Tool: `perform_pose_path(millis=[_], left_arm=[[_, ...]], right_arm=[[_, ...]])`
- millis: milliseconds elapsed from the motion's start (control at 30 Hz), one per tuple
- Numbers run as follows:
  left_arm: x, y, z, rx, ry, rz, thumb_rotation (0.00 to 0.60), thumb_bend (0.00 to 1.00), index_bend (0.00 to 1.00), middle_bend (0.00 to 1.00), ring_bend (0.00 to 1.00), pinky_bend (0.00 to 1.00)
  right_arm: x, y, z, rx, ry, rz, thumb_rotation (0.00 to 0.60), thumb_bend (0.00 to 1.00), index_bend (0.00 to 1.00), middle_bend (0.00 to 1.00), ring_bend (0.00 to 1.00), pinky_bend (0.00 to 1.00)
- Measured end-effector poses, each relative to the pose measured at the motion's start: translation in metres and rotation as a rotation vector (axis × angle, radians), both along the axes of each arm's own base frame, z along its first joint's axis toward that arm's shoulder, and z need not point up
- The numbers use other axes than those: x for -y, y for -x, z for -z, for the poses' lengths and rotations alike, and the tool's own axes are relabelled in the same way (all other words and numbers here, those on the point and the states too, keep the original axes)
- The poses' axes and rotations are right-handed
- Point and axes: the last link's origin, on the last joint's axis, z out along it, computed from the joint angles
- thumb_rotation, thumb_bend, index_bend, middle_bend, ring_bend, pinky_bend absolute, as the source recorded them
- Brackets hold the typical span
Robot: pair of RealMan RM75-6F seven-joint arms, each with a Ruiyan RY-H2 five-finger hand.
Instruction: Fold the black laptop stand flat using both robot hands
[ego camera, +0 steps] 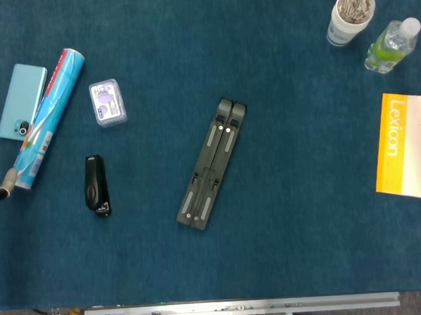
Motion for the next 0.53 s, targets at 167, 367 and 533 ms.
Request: perform_pose_path(millis=[167, 367, 533], left_arm=[[0.006, -0.004, 0.000, 0.025, -0.004, 0.005, 0.600, 0.25, 0.00, 0.00, 0.00, 0.00], [0.011, -0.005, 0.002, 0.036, 0.004, 0.005, 0.600, 0.25, 0.00, 0.00, 0.00, 0.00], [0.011, -0.005, 0.004, 0.048, 0.005, 0.001, 0.600, 0.25, 0.00, 0.00, 0.00, 0.00]], right_arm=[[-0.013, 0.014, -0.016, 0.012, 0.048, 0.043, 0.600, 0.16, 0.04, 0.20, 0.00, 0.00], [-0.020, 0.027, -0.024, 0.007, 0.057, 0.081, 0.600, 0.16, 0.04, 0.20, 0.00, 0.00], [-0.023, 0.026, -0.025, 0.002, 0.039, 0.066, 0.600, 0.16, 0.04, 0.20, 0.00, 0.00]])
